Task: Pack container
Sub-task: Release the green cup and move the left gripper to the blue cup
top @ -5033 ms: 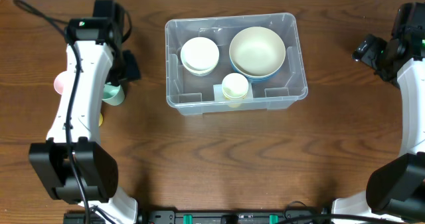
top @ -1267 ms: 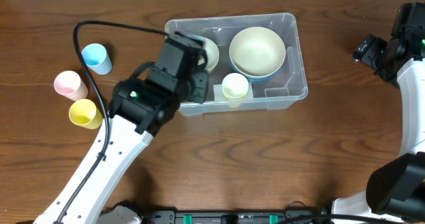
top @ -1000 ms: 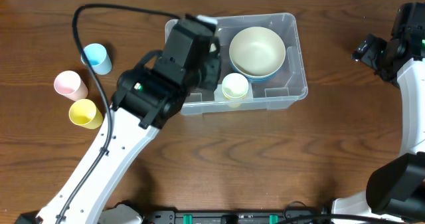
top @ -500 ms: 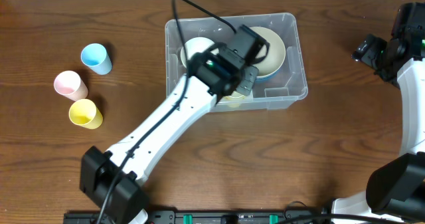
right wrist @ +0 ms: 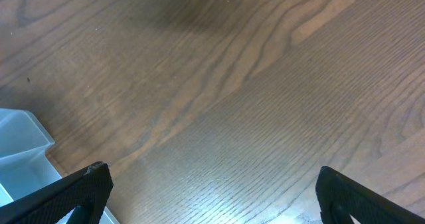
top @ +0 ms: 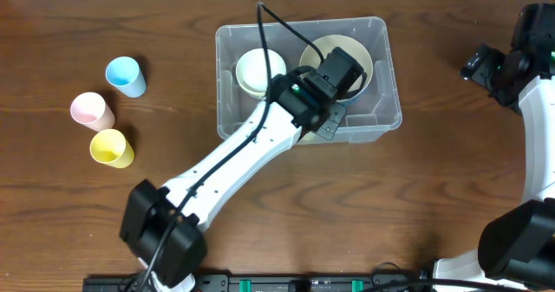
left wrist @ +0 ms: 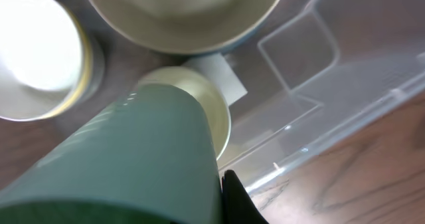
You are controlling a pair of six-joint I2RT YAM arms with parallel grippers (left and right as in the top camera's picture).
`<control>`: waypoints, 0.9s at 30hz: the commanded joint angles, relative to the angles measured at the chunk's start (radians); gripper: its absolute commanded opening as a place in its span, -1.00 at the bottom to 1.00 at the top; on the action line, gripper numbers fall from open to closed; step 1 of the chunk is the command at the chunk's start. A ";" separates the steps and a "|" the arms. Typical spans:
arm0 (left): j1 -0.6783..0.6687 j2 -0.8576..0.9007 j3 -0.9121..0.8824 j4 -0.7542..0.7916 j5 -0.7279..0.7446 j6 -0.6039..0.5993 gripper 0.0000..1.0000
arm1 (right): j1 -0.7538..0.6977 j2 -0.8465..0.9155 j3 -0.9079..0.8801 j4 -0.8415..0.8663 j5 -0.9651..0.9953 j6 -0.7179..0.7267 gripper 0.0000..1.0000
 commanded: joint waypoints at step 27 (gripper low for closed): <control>0.385 -0.298 0.121 -0.327 -0.054 -0.086 0.88 | -0.005 0.000 0.003 -0.001 0.004 0.014 0.98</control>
